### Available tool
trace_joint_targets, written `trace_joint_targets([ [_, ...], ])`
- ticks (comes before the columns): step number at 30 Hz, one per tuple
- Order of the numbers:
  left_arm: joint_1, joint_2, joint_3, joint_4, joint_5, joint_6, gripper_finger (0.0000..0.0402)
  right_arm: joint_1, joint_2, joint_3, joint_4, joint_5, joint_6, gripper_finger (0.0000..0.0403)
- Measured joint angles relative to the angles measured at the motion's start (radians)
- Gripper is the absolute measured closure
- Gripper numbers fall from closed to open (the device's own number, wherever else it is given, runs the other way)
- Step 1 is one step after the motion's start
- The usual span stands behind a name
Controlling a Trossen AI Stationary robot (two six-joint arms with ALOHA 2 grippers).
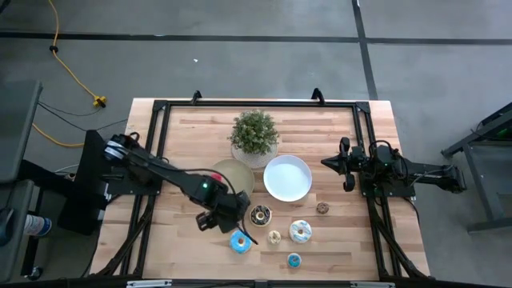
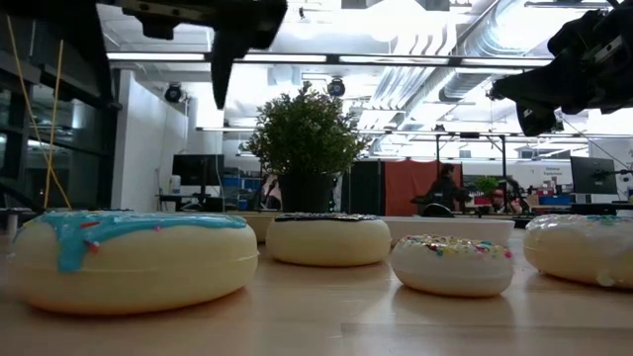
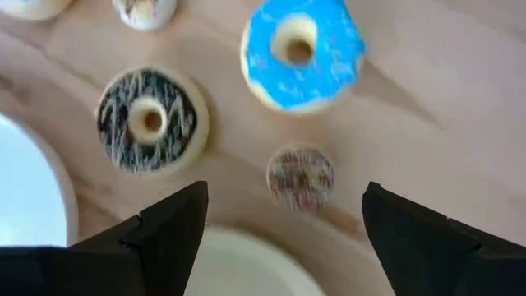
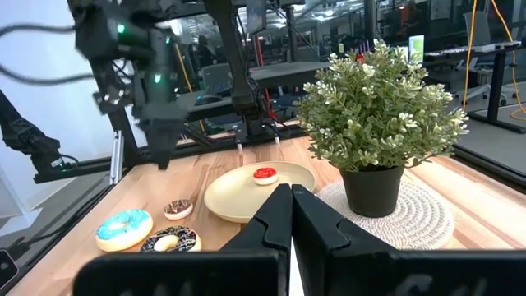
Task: Pick & Place donuts
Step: Put the small left brown donut on the brown plate
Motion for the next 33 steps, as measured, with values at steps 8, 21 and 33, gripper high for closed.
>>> trace_joint_targets([
  [8, -0.056, 0.068, 0.002, 0.009, -0.015, -0.033, 0.0090, 0.000, 0.003, 0.000, 0.001, -0.001, 0.000, 0.0402],
  [21, -0.048, 0.122, -0.004, 0.018, -0.036, -0.001, 0.0090, 0.000, 0.007, 0.000, 0.002, 0.000, 0.000, 0.0402],
  [33, -0.026, 0.140, -0.075, 0.102, -0.023, 0.024, 0.0090, 0.000, 0.012, 0.000, -0.001, 0.001, 0.000, 0.0402],
])
